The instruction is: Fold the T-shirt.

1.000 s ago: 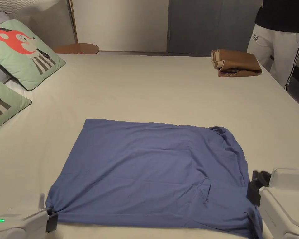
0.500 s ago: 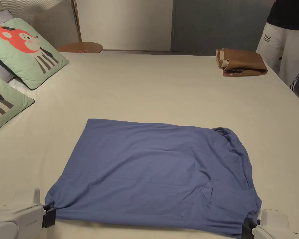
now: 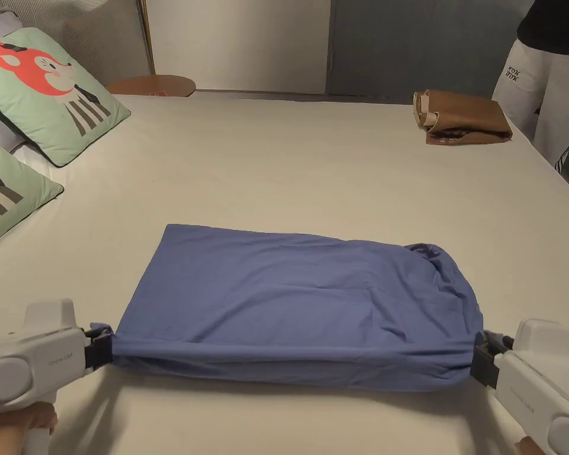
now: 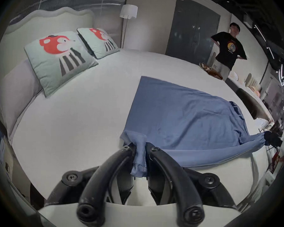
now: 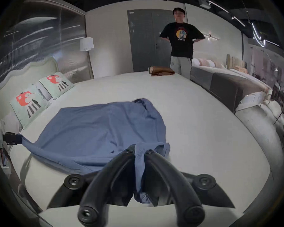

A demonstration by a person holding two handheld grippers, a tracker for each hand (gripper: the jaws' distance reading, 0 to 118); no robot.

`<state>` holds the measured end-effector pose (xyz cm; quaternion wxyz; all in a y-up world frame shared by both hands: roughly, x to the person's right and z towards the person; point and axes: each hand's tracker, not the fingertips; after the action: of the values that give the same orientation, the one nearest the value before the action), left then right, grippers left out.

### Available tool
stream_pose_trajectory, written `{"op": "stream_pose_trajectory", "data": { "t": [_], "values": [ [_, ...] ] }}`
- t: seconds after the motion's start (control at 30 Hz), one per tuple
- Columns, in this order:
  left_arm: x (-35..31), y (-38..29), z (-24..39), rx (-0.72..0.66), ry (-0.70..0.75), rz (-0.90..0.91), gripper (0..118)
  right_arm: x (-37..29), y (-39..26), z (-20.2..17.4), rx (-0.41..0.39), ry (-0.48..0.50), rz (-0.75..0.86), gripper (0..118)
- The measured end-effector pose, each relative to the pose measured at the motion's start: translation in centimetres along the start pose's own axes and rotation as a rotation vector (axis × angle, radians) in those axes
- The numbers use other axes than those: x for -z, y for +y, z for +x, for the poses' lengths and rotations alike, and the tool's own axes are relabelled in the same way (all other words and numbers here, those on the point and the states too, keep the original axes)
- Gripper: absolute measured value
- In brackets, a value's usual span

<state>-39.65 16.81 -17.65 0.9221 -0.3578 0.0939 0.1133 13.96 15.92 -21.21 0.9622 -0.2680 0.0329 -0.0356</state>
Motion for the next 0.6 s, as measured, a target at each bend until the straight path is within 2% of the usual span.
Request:
{"op": "stream_pose_trajectory", "data": {
  "t": [0.27, 0.47, 0.53, 0.6],
  "values": [
    [6.0, 4.9, 2.0, 0.021, 0.019, 0.012, 4, 6.2, 4.9, -0.7, -0.014, -0.012, -0.013, 6],
    [12.8, 7.4, 3.3, 0.075, 0.054, -0.043, 4, 13.8, 6.4, -0.1, -0.023, -0.044, -0.131, 6],
    [15.0, 7.8, 3.9, 0.088, 0.064, -0.063, 4, 16.5, 6.2, -0.1, -0.054, -0.069, -0.19, 6],
    [16.8, 8.0, 4.4, 0.11, 0.082, -0.091, 4, 18.6, 5.7, 0.2, -0.032, -0.069, -0.233, 6]
  ]
}}
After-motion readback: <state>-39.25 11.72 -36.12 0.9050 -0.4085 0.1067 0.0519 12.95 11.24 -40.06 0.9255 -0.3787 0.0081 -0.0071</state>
